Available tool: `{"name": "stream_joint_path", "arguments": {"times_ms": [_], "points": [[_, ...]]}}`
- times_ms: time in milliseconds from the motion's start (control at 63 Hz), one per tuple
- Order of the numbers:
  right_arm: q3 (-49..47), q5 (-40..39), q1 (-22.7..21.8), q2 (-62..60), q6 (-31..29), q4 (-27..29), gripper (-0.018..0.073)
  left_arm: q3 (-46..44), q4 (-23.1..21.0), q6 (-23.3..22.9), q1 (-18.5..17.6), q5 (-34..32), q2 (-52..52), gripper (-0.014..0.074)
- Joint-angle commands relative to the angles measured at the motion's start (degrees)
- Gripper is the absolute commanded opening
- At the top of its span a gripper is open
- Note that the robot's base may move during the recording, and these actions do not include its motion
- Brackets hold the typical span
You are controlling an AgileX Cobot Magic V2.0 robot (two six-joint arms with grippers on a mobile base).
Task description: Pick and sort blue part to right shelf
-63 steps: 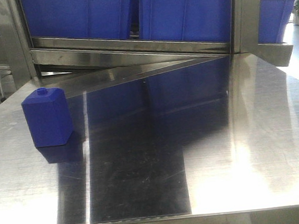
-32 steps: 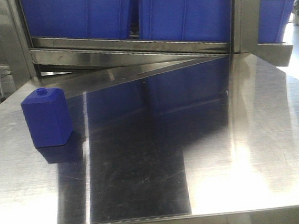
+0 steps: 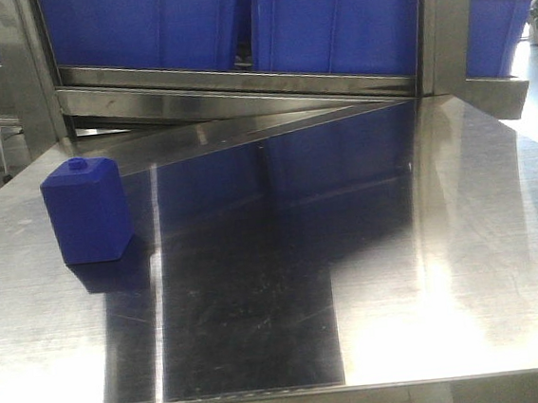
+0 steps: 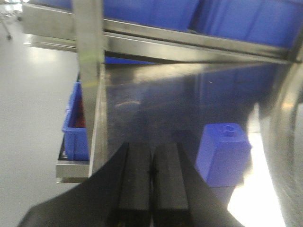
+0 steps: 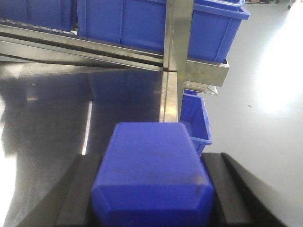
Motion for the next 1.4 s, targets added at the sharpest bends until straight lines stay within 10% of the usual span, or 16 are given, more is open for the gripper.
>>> {"name": "stream_joint_path", "arguments": {"times_ms": [0,301,650,1380], "points": [[-1.7,-5.5,-0.4,0.2,-0.4,-0.6,0.0374,-5.8,0.9,-0.9,-2.9,-5.7,5.8,0.0134],[-1.7,-5.5,-0.4,0.2,-0.4,-0.6,0.0374,-17.7,0.7,-0.9,-9.9,-3.7,25.1,0.0157],[-1.7,-5.5,-0.4,0.2,-0.4,-0.6,0.0374,-36.3,-2.4,-0.9,-13.7,11.6,41.4,0.0529],[-1.7,-5.5,-0.4,0.2,-0.4,-0.6,0.0374,-70.1,-0.7,-17.2,-14.2,59.0,62.5,0.0538]]}}
